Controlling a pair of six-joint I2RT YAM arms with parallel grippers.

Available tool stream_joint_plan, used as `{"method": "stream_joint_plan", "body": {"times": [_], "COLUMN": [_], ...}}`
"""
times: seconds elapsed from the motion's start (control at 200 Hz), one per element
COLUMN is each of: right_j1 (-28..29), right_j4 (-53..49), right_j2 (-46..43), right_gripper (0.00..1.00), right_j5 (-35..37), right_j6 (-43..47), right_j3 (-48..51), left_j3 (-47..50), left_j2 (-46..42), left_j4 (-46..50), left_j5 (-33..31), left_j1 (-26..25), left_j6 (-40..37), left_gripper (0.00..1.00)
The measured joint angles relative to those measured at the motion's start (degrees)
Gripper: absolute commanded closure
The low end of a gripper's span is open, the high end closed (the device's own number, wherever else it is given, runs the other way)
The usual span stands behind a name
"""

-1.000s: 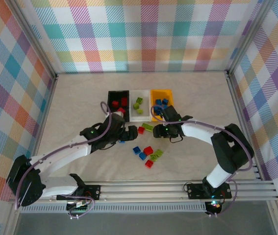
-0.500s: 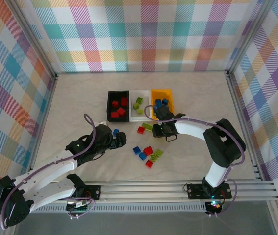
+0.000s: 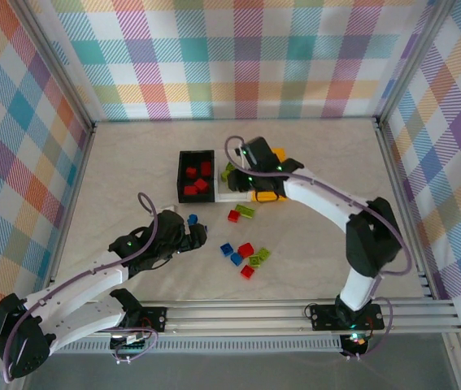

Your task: Sort the legos into containers by color

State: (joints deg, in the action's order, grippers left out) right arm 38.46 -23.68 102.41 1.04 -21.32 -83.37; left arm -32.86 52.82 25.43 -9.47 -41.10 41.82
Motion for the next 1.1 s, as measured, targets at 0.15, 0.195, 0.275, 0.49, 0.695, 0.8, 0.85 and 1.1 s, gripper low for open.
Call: {"method": "stream_joint_plan", "body": {"times": [0.15,0.195,0.275,0.49,0.695,0.8,0.85,1.1], "right_j1": [-0.66,-1.07,-1.84,-3.13,-3.19,-3.13,-3.13,-2.75], "right_j4": [-0.92,-1.6,-3.45,-6.16,-5.38,-4.26,-3.26,1.01], "right_j2": [9.79,12.55,16.48,19.37,15.61,9.33,6.03,-8.87], "right_gripper": [0.63,0.63,0.57,0.4,0.39,0.39,0.4,0.4], "right_j5": [0.42,0.72,1.6,2.6,2.6,1.95,1.4,0.22], "right_j6": [0.02,0.02,0.02,0.85,1.05,0.94,0.83,-0.39], "right_j3": [-9.4,-11.56,-15.08,-20.57,-18.1,-11.26,-7.32,12.33], "left_j3": [0.0,0.0,0.0,0.0,-0.33,-2.38,-3.48,-7.58], "left_j2": [-0.04,-0.04,0.04,1.6,5.35,9.49,11.54,22.95], "left_j4": [0.24,0.42,0.52,0.42,-0.31,-0.5,-1.03,-5.29], "left_j5": [1.31,1.53,2.14,4.26,7.32,9.75,10.6,13.07], "left_j1": [0.04,0.04,0.04,0.04,0.04,-0.17,-0.74,-4.5], "left_j6": [-0.04,-0.04,-0.07,-0.5,-1.55,-2.86,-3.39,-4.09], "left_gripper": [0.0,0.0,0.0,0.0,0.09,0.12,0.13,0.14]}}
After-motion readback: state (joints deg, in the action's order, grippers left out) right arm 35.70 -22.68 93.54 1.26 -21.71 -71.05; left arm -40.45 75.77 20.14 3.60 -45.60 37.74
